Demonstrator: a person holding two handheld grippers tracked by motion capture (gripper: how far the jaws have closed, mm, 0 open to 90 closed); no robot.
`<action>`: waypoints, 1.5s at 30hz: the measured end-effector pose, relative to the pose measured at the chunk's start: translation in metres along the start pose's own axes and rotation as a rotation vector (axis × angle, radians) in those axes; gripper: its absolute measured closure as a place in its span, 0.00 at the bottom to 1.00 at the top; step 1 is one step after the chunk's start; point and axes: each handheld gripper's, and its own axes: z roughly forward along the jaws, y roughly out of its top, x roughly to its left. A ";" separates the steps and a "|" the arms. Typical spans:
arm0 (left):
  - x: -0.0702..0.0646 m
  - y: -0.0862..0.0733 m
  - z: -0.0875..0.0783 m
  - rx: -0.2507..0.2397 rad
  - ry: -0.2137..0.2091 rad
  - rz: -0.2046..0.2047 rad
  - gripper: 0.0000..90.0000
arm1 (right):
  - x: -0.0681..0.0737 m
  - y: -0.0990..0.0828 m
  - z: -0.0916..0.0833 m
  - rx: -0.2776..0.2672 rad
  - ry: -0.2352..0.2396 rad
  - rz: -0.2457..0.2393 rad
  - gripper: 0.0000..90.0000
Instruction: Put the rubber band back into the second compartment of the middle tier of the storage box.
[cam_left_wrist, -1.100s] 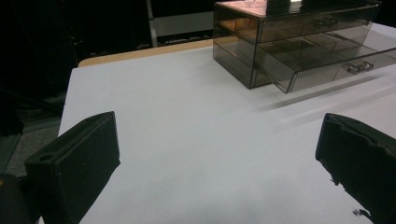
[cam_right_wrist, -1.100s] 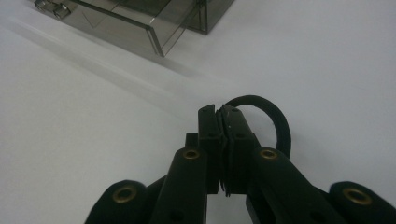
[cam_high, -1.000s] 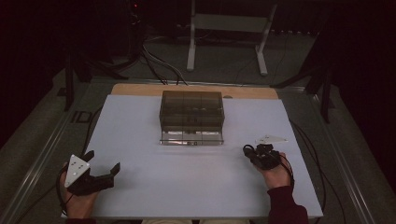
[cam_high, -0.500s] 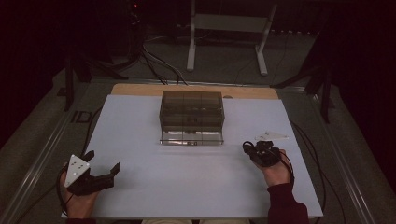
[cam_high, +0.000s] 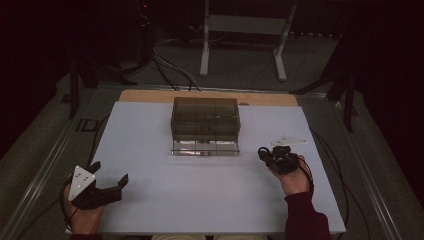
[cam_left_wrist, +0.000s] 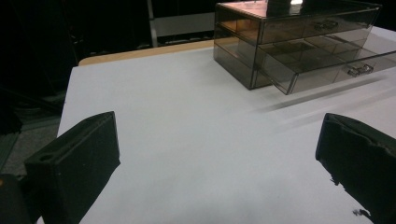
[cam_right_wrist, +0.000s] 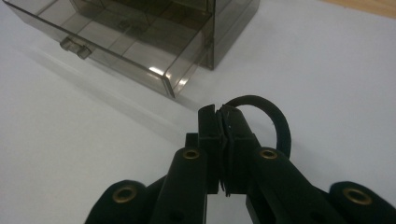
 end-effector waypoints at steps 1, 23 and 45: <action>0.000 0.000 0.000 0.000 0.000 0.000 0.00 | 0.000 0.001 0.000 -0.002 0.000 -0.001 0.98; 0.000 0.000 0.000 0.000 0.000 0.001 0.00 | 0.012 0.029 0.002 -0.024 0.021 -0.024 0.98; -0.001 0.000 0.000 0.000 -0.002 0.003 0.00 | 0.019 0.053 0.011 -0.043 0.027 -0.033 0.98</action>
